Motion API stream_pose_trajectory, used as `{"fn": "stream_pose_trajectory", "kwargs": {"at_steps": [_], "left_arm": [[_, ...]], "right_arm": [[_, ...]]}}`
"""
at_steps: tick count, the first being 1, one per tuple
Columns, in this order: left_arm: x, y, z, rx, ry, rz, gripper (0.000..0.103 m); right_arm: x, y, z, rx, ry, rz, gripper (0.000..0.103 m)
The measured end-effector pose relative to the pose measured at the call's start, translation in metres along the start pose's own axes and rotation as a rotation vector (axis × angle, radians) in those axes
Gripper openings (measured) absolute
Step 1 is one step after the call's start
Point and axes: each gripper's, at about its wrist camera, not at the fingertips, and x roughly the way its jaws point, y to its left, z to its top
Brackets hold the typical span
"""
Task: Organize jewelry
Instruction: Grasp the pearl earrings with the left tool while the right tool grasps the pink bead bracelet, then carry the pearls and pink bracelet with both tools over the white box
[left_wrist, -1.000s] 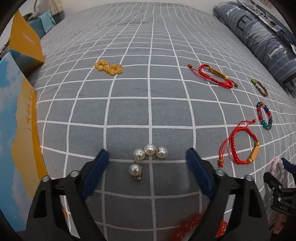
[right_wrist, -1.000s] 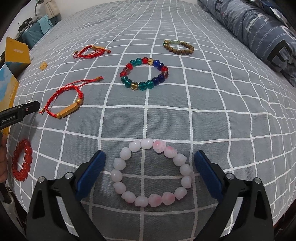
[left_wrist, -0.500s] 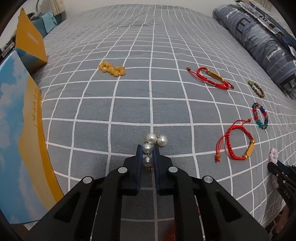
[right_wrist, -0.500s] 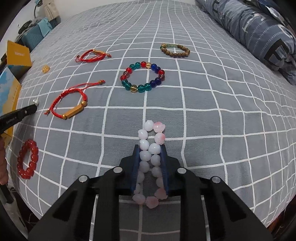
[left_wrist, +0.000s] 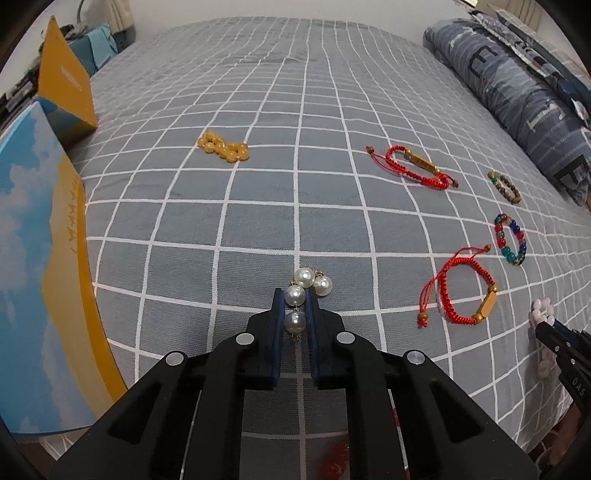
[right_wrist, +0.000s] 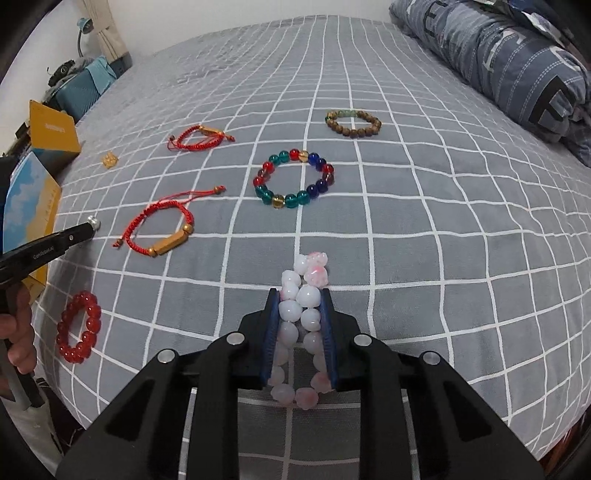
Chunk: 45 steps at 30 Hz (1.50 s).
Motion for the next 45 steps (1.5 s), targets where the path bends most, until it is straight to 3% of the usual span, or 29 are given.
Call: {"fn": "stream_pose_trajectory", "kwargs": {"at_steps": [16, 33, 45], "left_arm": [[-0.024, 0.003, 0.004, -0.028, -0.108, -0.028, 0.011], [-0.075, 0.004, 0.004, -0.051, -0.371, 0.019, 0.011], [-0.092, 0.005, 0.003, -0.054, -0.421, 0.028, 0.011]], "right_arm": [[-0.024, -0.005, 0.005, 0.028, -0.158, -0.001, 0.020], [-0.063, 0.004, 0.003, 0.010, -0.437, -0.071, 0.020], [-0.061, 0.012, 0.009, 0.019, -0.427, -0.086, 0.020]]}}
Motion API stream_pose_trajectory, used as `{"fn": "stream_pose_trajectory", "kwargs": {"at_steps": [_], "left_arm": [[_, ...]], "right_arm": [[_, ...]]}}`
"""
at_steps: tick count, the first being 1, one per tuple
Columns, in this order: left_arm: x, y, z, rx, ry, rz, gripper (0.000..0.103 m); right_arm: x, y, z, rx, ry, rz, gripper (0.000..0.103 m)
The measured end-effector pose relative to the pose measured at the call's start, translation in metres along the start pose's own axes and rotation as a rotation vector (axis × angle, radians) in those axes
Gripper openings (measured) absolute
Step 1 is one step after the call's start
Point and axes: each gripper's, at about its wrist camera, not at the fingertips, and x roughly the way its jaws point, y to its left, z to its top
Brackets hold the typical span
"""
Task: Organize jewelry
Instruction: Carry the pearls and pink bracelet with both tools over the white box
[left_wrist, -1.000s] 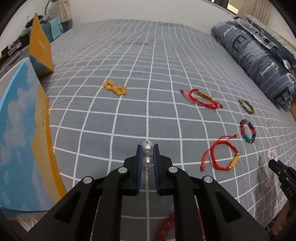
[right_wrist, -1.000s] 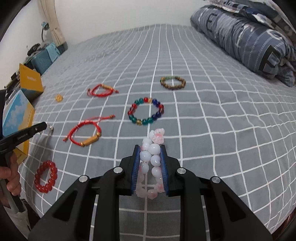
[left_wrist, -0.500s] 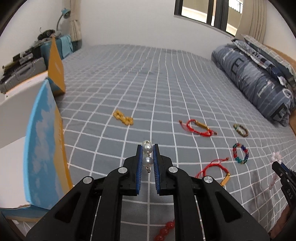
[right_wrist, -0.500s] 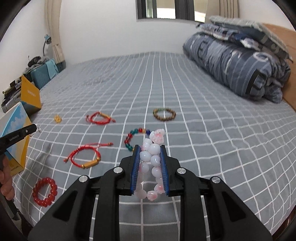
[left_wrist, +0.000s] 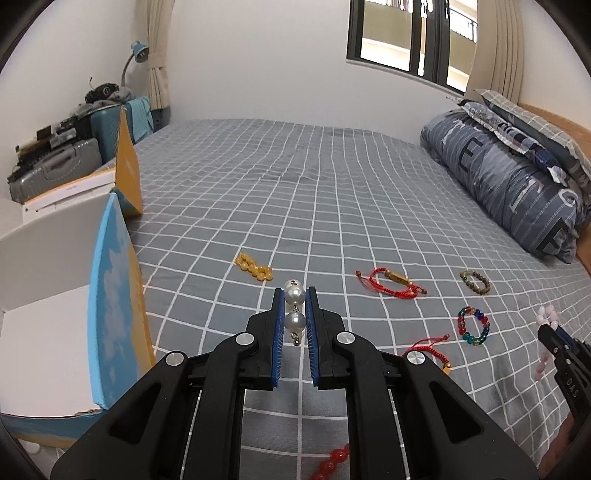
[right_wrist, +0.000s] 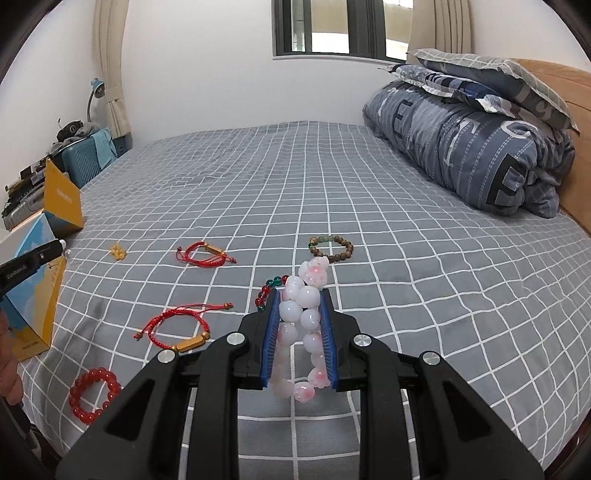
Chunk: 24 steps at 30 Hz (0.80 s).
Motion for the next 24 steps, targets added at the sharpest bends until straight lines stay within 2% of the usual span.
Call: {"fn": "stream_pose_trajectory", "kwargs": {"at_steps": [7, 14, 18, 21, 24], "left_arm": [[-0.015, 0.004, 0.003, 0.012, -0.052, 0.042, 0.011], [-0.022, 0.010, 0.013, 0.002, -0.022, 0.040, 0.011], [-0.037, 0.014, 0.027, -0.012, -0.031, 0.013, 0.011], [-0.047, 0.026, 0.035, -0.035, -0.009, -0.029, 0.011], [-0.061, 0.044, 0.043, -0.052, -0.005, 0.004, 0.011]], "right_arm": [[0.001, 0.013, 0.001, 0.014, 0.030, -0.001, 0.020], [0.001, 0.033, 0.011, 0.016, 0.059, 0.010, 0.020], [-0.003, 0.051, 0.026, 0.009, 0.055, 0.019, 0.020], [-0.007, 0.068, 0.039, -0.007, 0.042, 0.036, 0.020], [-0.012, 0.091, 0.052, -0.017, 0.033, 0.073, 0.020]]}}
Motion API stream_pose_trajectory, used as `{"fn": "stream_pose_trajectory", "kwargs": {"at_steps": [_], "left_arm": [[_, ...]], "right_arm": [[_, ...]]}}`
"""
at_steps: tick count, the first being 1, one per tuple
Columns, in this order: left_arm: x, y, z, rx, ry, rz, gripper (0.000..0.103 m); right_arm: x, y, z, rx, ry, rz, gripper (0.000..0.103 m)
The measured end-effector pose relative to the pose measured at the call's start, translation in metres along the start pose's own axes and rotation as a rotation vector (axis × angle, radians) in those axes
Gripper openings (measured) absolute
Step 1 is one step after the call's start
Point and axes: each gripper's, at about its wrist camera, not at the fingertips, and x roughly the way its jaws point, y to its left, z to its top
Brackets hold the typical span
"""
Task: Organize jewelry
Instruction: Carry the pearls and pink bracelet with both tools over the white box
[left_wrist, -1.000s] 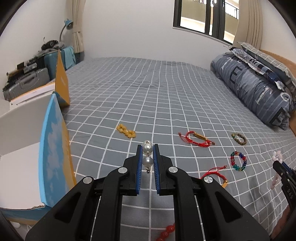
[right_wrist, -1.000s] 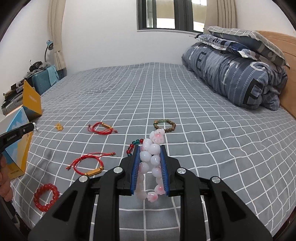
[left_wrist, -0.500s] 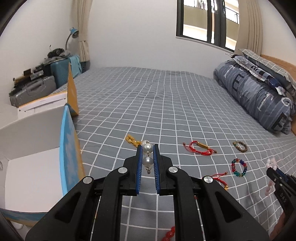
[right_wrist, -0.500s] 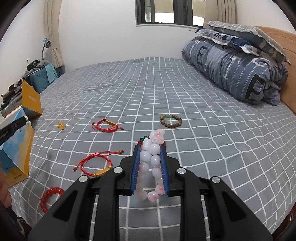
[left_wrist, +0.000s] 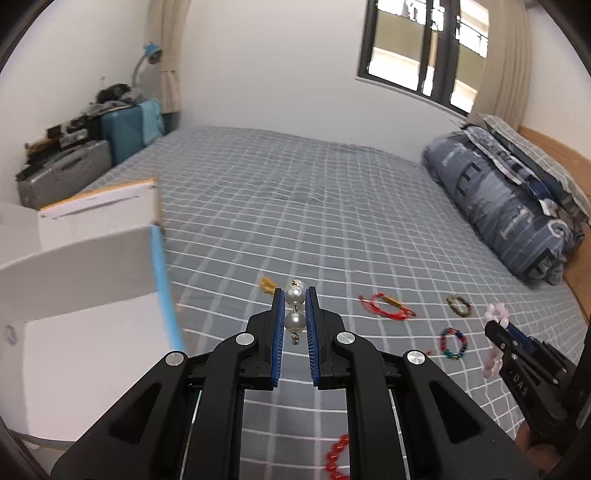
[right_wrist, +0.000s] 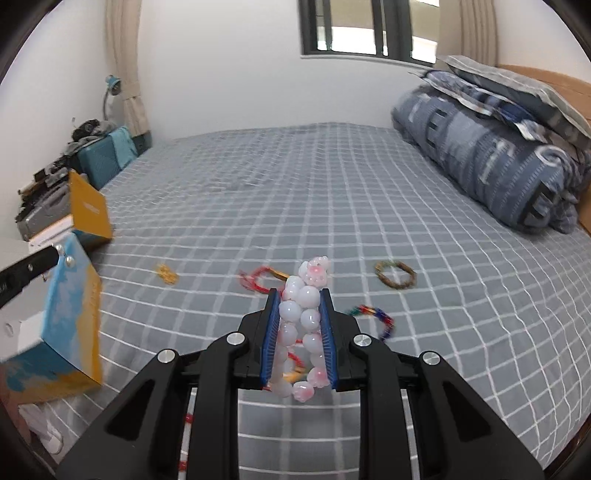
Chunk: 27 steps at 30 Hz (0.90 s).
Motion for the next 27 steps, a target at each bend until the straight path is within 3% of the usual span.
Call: {"fn": "stream_pose_trajectory", "kwargs": {"at_steps": [14, 27], "left_arm": [[-0.056, 0.112, 0.014, -0.094, -0.005, 0.190, 0.011], [-0.086, 0.206, -0.002, -0.167, 0.038, 0.358, 0.011]], "right_arm": [[-0.021, 0.144, 0.036, -0.160, -0.042, 0.151, 0.020], [-0.022, 0.283, 0.025, -0.322, -0.017, 0.311, 0.020]]}}
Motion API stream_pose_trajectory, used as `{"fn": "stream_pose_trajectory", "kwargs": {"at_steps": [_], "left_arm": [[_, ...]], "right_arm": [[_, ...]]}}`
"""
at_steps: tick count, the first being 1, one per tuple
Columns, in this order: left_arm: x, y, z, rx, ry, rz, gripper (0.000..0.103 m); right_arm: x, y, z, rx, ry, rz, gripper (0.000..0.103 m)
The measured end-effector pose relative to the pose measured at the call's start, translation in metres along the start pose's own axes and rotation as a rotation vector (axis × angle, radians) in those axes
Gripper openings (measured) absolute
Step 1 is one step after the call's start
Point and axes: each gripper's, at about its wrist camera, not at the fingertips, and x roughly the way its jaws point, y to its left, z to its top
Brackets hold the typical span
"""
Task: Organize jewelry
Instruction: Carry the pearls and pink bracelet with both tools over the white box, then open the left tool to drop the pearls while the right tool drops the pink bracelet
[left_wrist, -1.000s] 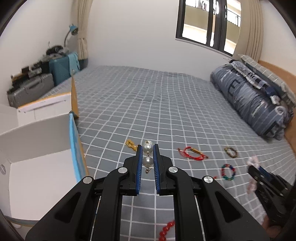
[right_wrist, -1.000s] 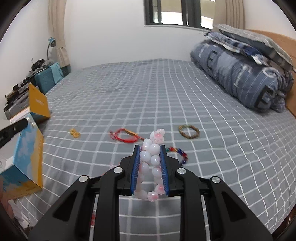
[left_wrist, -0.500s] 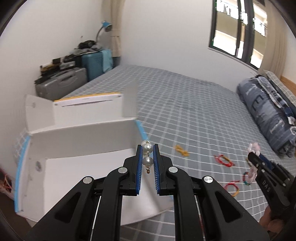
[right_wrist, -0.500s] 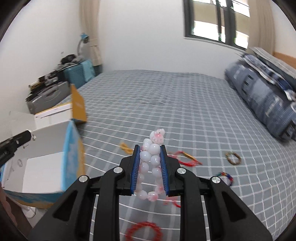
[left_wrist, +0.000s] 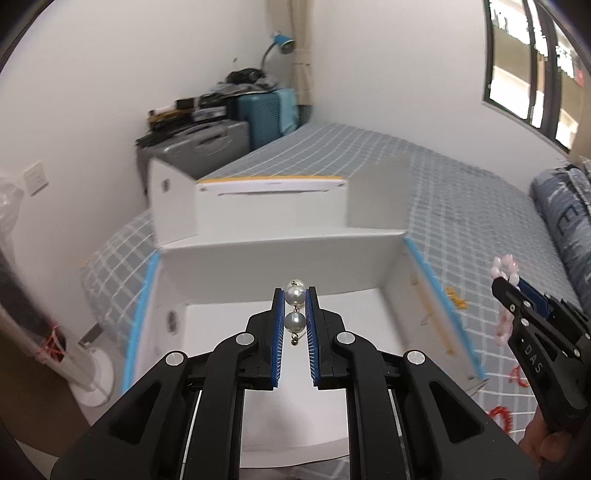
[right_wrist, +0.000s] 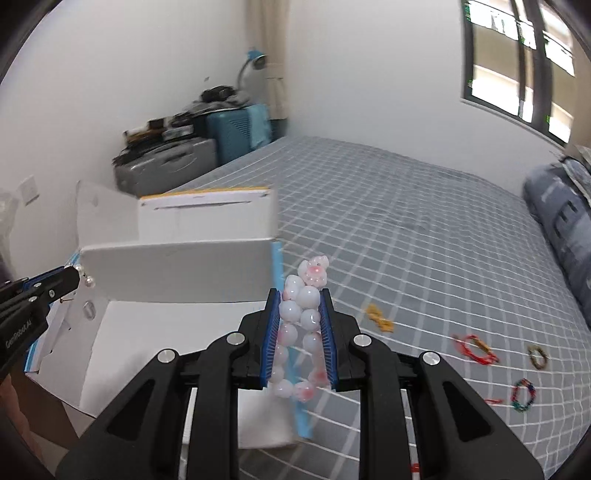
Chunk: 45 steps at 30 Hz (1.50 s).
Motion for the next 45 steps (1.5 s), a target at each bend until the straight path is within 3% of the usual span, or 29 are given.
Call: {"fn": "stream_pose_trajectory", "kwargs": {"at_steps": [5, 10, 24, 38, 40, 45], "left_arm": [[0.008, 0.028, -0.006, -0.025, 0.033, 0.061, 0.011], [0.024, 0.046, -0.010, -0.061, 0.085, 0.072, 0.011], [0.090, 0.059, -0.035, -0.047, 0.279, 0.123, 0.011], [0.098, 0.060, -0.036, -0.054, 0.327, 0.124, 0.012], [0.098, 0.060, -0.035, -0.055, 0.332, 0.125, 0.014], [0.093, 0.062, -0.034, -0.072, 0.336, 0.122, 0.042]], "right_arm": [[0.019, 0.036, -0.003, -0.042, 0.039, 0.038, 0.020], [0.039, 0.059, -0.008, -0.066, 0.088, 0.065, 0.020], [0.099, 0.073, -0.034, -0.066, 0.327, 0.068, 0.020], [0.109, 0.077, -0.034, -0.088, 0.394, 0.057, 0.020], [0.109, 0.079, -0.032, -0.098, 0.390, 0.043, 0.026], [0.105, 0.079, -0.030, -0.089, 0.389, 0.037, 0.051]]}}
